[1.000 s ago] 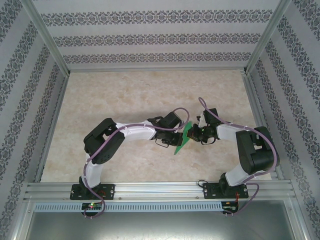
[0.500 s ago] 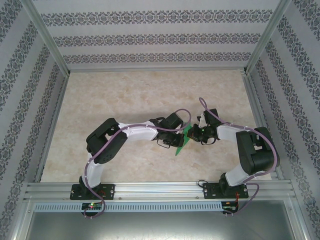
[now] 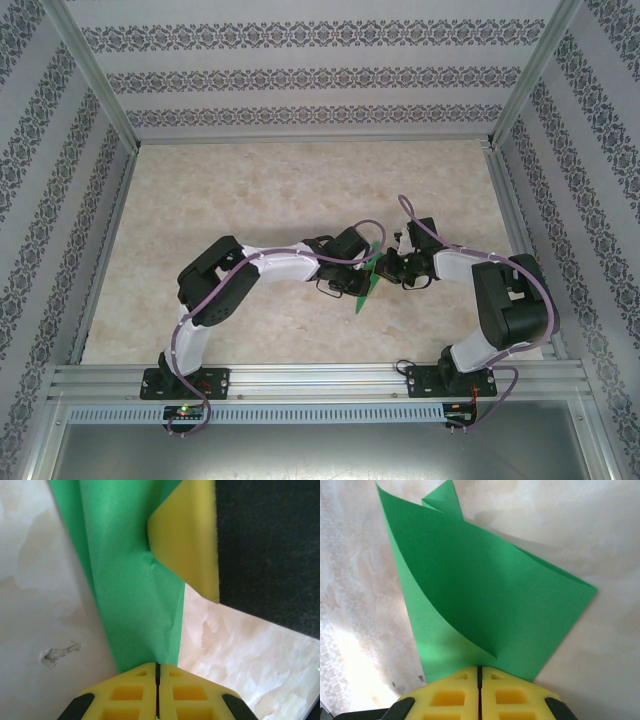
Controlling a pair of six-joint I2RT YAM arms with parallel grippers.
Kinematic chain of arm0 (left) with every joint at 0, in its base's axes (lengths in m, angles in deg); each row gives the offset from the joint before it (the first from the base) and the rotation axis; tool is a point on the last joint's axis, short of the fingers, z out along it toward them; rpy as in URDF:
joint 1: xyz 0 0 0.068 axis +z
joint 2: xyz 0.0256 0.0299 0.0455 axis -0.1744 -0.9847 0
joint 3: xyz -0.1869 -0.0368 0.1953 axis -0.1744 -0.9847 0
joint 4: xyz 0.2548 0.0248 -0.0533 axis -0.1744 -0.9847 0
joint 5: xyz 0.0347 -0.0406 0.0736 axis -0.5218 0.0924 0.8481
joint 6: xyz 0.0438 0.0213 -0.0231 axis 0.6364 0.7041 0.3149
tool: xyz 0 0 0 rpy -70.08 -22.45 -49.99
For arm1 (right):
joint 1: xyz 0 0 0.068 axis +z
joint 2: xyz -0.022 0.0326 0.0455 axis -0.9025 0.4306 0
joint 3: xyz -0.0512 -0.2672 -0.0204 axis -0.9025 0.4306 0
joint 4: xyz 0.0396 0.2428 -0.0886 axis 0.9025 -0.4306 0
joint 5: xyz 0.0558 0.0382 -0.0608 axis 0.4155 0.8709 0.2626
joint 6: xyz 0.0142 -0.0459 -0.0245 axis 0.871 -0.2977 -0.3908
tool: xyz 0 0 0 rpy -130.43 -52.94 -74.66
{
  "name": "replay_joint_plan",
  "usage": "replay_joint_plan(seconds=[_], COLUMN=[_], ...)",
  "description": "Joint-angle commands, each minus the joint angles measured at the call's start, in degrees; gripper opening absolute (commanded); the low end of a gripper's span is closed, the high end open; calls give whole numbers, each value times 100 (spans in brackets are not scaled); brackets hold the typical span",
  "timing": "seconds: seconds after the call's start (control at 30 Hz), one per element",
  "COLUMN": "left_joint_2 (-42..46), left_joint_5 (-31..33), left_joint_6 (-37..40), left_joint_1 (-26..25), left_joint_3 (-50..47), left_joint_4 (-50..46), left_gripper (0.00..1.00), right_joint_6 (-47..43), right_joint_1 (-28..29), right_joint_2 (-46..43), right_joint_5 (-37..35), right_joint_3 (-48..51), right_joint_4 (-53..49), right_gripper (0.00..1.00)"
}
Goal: Fold a paper plane with a square sheet of paper (pick it up from the middle)
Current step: Fold the wing for the fifth time at the center of the table.
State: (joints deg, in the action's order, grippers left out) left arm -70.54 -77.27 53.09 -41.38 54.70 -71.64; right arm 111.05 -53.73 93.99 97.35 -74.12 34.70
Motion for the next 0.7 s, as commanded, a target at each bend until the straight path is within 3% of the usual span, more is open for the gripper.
replay_joint_plan(seconds=[0.0, 0.4, 0.67], left_joint_2=[-270, -483, -389], left_joint_5=[63, 482, 500], left_joint_6=[230, 539, 672], left_joint_1=[-123, -149, -153], left_joint_3=[99, -13, -252], left_joint_4=[-270, -571, -418], left_gripper=[9, 9, 8], right_joint_6=[40, 178, 843], right_joint_1=[55, 64, 77], right_joint_2=[55, -635, -478], right_joint_5=[-454, 154, 839], right_joint_3=[222, 77, 433], right_joint_4=[-369, -438, 502], right_gripper=[8, 14, 13])
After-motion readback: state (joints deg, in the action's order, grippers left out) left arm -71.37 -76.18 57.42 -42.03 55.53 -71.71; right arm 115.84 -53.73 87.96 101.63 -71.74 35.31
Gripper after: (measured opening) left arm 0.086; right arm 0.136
